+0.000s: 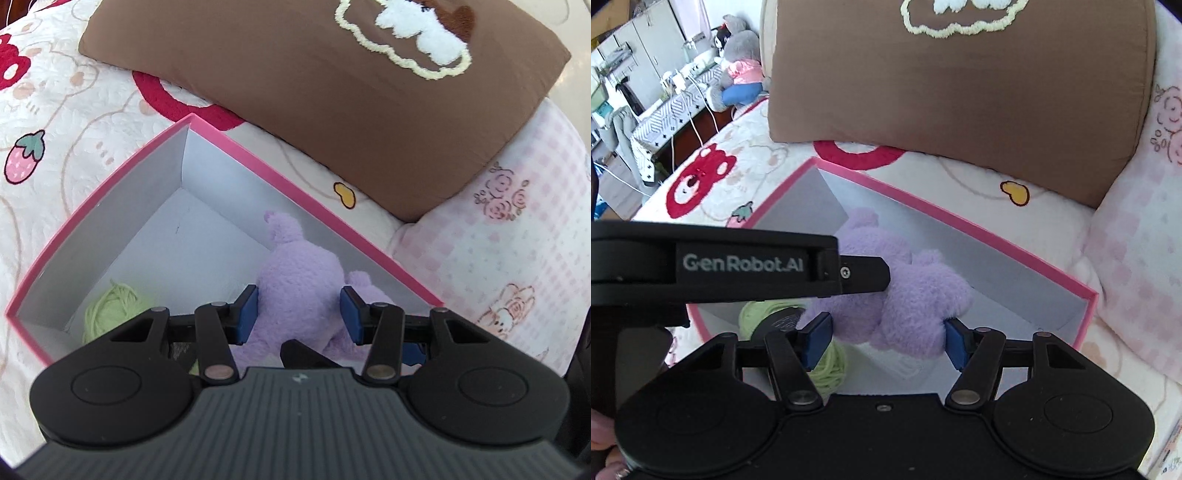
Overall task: Organize objects
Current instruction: 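Carry the plush toy with both tools over the pink box, then lower the plush toy into the pink box and open both tools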
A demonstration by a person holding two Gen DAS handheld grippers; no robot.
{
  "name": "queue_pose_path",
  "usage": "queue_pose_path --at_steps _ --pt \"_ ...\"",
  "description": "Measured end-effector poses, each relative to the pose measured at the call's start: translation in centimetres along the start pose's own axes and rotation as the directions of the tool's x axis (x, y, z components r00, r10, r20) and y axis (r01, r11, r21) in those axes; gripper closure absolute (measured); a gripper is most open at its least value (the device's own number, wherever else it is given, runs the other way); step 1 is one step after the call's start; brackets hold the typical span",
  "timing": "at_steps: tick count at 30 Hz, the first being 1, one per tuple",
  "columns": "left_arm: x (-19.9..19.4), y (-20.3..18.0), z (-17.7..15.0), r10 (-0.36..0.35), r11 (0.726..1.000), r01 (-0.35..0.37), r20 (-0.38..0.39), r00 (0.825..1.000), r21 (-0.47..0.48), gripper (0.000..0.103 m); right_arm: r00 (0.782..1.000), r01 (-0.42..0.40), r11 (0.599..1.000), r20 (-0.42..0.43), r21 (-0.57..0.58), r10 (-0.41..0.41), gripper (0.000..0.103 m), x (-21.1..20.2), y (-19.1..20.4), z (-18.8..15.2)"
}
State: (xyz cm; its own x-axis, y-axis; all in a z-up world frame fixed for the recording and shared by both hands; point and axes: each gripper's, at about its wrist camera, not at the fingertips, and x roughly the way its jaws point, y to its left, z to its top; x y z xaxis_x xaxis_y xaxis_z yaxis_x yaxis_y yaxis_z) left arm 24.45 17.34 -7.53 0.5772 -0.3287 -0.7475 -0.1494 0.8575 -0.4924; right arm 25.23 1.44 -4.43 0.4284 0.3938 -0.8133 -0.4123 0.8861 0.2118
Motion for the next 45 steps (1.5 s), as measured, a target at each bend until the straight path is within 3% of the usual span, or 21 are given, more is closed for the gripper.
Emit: queue_pose_path --at_steps 8,19,22,24,26,28,31,41,45 --pt "2.2 2.4 0.3 -0.033 0.999 0.032 -0.013 0.999 -0.019 0.059 0.999 0.013 1.000 -0.030 0.012 -0.013 0.035 2.5 -0.1 0.1" --pt "3.8 1.9 0.1 0.016 0.999 -0.016 0.008 1.000 0.038 0.061 0.995 0.040 0.998 -0.092 -0.039 -0.043 0.034 4.4 0.0 0.0" --pt "3.9 2.5 0.2 -0.020 0.999 0.021 -0.019 1.000 0.029 0.061 0.993 0.046 0.996 -0.104 -0.076 -0.054 0.034 4.2 0.2 -0.4" --pt "3.9 3.3 0.2 -0.053 0.999 0.052 -0.044 0.998 -0.005 0.061 0.991 0.067 0.994 -0.113 -0.087 -0.076 0.036 4.1 0.3 -0.6" --pt "3.9 3.4 0.1 -0.022 1.000 0.022 -0.036 0.999 0.011 0.062 0.992 0.049 0.996 -0.117 -0.068 -0.057 0.045 4.2 0.0 -0.7" --pt "3.9 3.3 0.0 -0.007 1.000 0.008 -0.028 1.000 0.026 0.062 0.990 0.040 0.999 -0.133 -0.026 -0.043 0.049 4.6 -0.4 -0.6" --pt "3.7 3.0 0.0 0.008 0.999 -0.008 -0.011 1.000 0.042 0.062 0.988 0.062 0.998 -0.141 0.005 -0.061 0.059 5.2 -0.6 -0.7" --pt "2.7 3.5 0.0 -0.029 0.999 0.029 -0.023 0.999 0.023 0.062 0.990 0.117 0.993 -0.079 0.033 -0.114 0.057 4.9 -0.6 -1.0" --pt "2.5 3.7 -0.2 -0.032 0.999 0.032 -0.008 0.999 -0.005 0.062 0.993 0.091 0.996 -0.074 0.017 -0.090 0.057 4.5 -0.6 -0.9"
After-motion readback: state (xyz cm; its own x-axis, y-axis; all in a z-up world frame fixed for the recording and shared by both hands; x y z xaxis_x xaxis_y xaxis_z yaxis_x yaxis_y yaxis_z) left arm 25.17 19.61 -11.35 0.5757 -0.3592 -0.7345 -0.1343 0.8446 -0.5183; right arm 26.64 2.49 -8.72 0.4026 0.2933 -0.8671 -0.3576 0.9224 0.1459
